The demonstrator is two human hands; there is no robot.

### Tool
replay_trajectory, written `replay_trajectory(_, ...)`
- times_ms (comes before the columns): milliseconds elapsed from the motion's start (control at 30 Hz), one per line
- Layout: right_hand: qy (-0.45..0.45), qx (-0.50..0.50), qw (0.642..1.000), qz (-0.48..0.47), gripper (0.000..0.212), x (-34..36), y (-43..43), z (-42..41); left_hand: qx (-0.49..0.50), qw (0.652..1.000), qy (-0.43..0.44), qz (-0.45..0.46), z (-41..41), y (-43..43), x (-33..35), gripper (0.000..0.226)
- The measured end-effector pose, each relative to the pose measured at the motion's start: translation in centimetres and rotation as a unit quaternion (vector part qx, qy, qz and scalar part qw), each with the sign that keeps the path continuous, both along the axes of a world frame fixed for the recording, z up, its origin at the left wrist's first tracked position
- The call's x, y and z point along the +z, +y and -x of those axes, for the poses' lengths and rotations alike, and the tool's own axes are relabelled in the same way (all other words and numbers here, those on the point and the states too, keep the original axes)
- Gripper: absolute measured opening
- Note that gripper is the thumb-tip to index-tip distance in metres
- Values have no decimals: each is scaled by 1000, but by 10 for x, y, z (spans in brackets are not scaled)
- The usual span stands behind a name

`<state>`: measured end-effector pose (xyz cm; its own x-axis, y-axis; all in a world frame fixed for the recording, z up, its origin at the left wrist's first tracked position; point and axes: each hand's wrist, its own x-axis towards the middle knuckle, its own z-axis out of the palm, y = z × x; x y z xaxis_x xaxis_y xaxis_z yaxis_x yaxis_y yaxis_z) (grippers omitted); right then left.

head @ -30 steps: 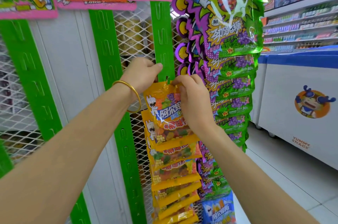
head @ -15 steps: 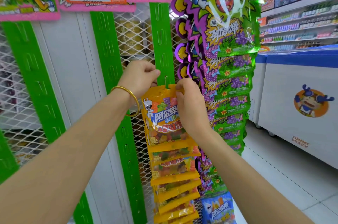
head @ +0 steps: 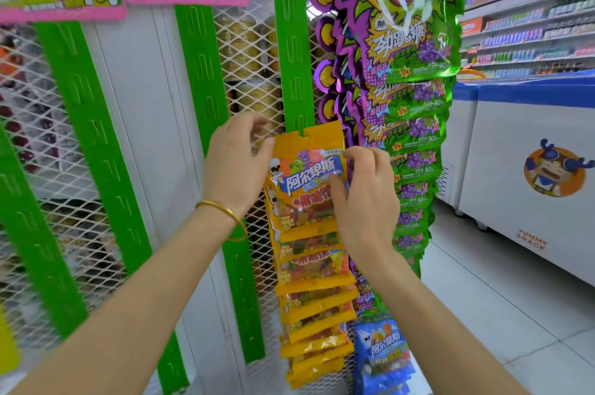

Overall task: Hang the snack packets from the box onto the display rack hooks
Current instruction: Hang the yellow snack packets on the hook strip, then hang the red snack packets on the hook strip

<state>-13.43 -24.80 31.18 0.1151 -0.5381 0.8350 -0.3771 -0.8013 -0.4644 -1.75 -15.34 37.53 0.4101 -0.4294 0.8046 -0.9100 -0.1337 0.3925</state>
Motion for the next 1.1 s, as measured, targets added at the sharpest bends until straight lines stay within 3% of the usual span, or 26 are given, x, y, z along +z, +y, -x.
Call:
replay_trajectory(300,-9,68,998,-14,20,-73,29,29,2,999,35,-34,24,40,-98,25)
replay_trajectory(400,51,103,993,-39,19,-119,45,38,-7,997,48,-62,32,52,-150,23)
replay_trajectory(500,140,175,967,-123,17,-180,52,45,-13,990,81,-114,34,69,-211,23)
replay_trajectory(633,267,248,889,-277,19,-261,50,48,-18,968,138,-207,27,91,-294,23)
replay_trajectory(767,437,280,754,-403,19,-316,49,35,-23,934,202,-292,19,112,-357,23)
replay_trajectory(833,485,319,701,-415,22,-338,52,25,-12,918,224,-326,14,121,-376,23)
replay_trajectory(900,535,317,679,-389,30,-364,49,19,1,904,254,-344,8,128,-386,23)
replay_trajectory(1000,639,267,640,-333,35,-412,35,28,7,896,281,-344,-3,131,-388,21)
replay_trajectory(1100,731,221,565,-311,57,-453,27,39,13,896,300,-329,-12,134,-391,19)
